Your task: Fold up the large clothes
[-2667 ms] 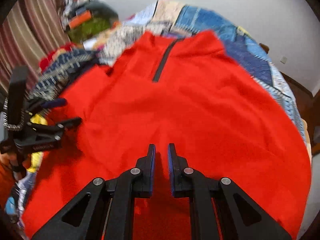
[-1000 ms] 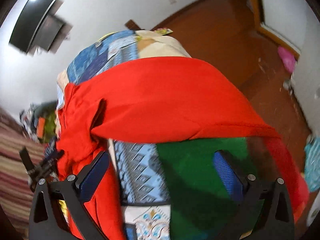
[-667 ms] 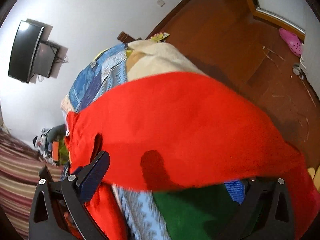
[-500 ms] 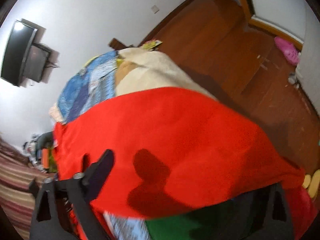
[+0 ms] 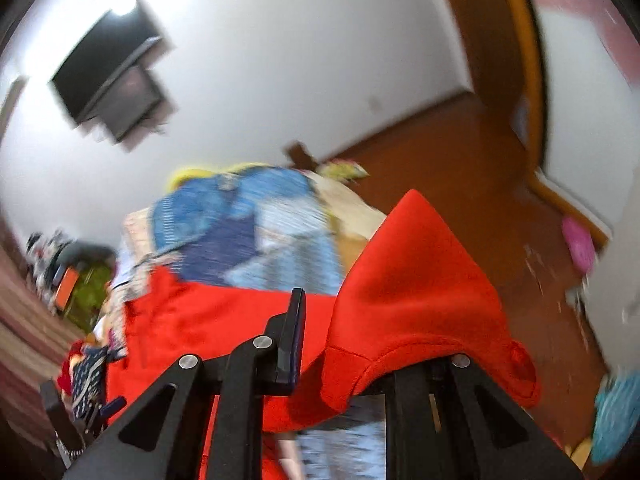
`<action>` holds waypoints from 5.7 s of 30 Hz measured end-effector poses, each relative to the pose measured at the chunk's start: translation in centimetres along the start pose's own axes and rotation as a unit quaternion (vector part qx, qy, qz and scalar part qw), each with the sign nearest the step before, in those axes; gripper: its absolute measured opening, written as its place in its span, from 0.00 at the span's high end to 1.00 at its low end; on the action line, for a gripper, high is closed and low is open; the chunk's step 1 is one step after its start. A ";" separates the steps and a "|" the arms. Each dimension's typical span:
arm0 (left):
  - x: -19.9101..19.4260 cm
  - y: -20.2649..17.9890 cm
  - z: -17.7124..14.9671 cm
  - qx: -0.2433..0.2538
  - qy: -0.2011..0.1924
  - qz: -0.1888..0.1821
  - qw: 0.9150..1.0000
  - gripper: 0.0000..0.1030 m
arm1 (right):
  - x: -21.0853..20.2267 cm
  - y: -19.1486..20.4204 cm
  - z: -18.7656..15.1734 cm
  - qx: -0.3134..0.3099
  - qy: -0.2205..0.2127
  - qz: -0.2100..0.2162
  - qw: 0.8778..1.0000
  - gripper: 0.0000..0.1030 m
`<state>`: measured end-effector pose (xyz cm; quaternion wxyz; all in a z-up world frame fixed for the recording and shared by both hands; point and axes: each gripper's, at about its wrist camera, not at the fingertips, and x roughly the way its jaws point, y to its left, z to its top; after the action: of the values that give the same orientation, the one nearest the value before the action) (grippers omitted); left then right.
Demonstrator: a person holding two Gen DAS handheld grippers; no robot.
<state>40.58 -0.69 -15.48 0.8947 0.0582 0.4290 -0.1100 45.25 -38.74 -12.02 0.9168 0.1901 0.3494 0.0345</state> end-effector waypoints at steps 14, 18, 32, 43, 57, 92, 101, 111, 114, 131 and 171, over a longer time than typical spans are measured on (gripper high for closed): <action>-7.9 9.5 -2.0 -0.088 -0.062 0.014 0.994 0.11 | 5.6 20.2 -9.4 -0.119 0.136 0.111 0.977 0.85; -7.5 10.8 -3.6 -0.093 -0.050 0.023 0.994 0.11 | 10.2 20.3 -15.0 -0.109 0.220 0.087 0.965 0.85; -5.8 9.2 -6.3 -0.082 -0.006 0.017 0.996 0.11 | 7.2 17.0 -21.1 -0.186 0.309 0.049 0.932 0.85; -5.3 3.6 -3.4 -0.050 0.002 -0.020 0.999 0.10 | 0.9 12.4 -17.5 -0.154 0.240 0.060 0.957 0.85; 1.9 -13.1 5.3 0.091 0.031 -0.084 0.992 0.11 | -4.2 -0.6 -12.2 -0.121 0.144 -0.048 0.981 0.85; -12.5 2.9 14.5 -0.014 -0.212 -0.041 0.976 0.94 | -0.8 8.7 -8.8 -0.137 0.103 0.030 0.985 0.85; -5.8 13.4 2.5 -0.076 -0.089 0.010 0.993 0.94 | 7.6 14.7 -11.9 -0.206 0.177 -0.018 0.962 0.85; 2.9 19.4 -11.4 -0.182 0.066 -0.008 0.981 0.91 | 12.0 14.9 -16.8 -0.356 0.184 -0.129 0.907 0.85; 3.2 19.2 -13.2 -0.198 0.069 -0.013 0.978 0.87 | 11.6 14.5 -16.8 -0.360 0.177 -0.134 0.906 0.85; -0.2 19.2 -17.9 -0.175 0.104 0.044 0.978 0.74 | 8.5 10.0 -15.0 -0.318 0.118 -0.236 0.911 0.07; 16.3 23.9 9.5 -0.205 0.024 -0.042 0.977 0.38 | 31.0 27.5 -3.3 -0.216 0.218 0.076 0.949 0.30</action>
<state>63.60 18.17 -22.03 0.8714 -0.1422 0.4661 -0.0559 68.34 -6.14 -23.53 0.8321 0.0020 0.5093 0.2195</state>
